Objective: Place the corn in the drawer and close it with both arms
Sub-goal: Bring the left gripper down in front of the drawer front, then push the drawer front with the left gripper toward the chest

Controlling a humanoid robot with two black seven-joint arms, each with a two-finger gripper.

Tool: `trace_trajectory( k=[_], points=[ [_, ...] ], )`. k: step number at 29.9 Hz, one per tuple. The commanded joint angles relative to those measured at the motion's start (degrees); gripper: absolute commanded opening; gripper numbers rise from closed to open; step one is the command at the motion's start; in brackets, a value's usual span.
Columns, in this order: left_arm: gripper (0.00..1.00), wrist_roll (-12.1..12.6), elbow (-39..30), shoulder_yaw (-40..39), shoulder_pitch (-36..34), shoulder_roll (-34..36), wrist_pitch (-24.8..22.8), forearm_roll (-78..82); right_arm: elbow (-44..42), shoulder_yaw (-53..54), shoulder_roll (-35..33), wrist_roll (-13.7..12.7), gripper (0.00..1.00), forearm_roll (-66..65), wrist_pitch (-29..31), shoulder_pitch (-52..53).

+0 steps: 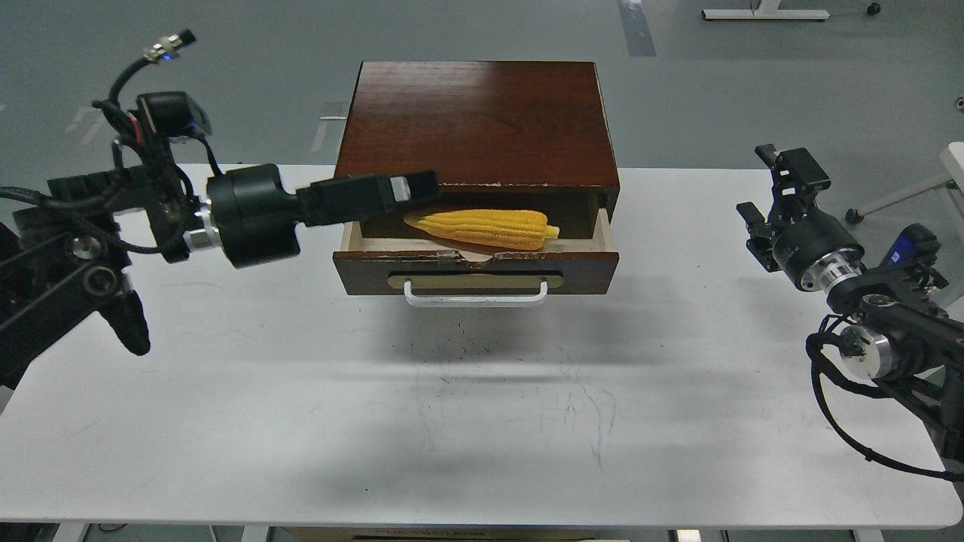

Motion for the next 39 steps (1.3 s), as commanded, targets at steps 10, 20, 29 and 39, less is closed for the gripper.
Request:
trace_trajectory(
  k=[10,20,29,39],
  points=[
    [0.11,0.0,3.0,15.8,4.4,-8.8,2.3,11.5,-1.7,0.0,0.5,0.0,0.98,0.0,0.2,-1.0],
    [0.00,1.0,8.9,14.7,7.9,-10.9,2.7,-6.5,-1.7,0.0,0.9,0.0,0.98,0.0,0.1,-2.4],
    [0.00,3.1,17.1,13.3,7.9,-11.9,5.6,-12.3,-1.7,0.0,1.1,0.0,0.98,0.0,0.1,-2.8],
    [0.00,3.1,19.5,12.8,7.9,-12.0,6.0,-14.5,-1.7,0.0,1.3,0.0,0.98,0.0,0.1,-2.9]
  ],
)
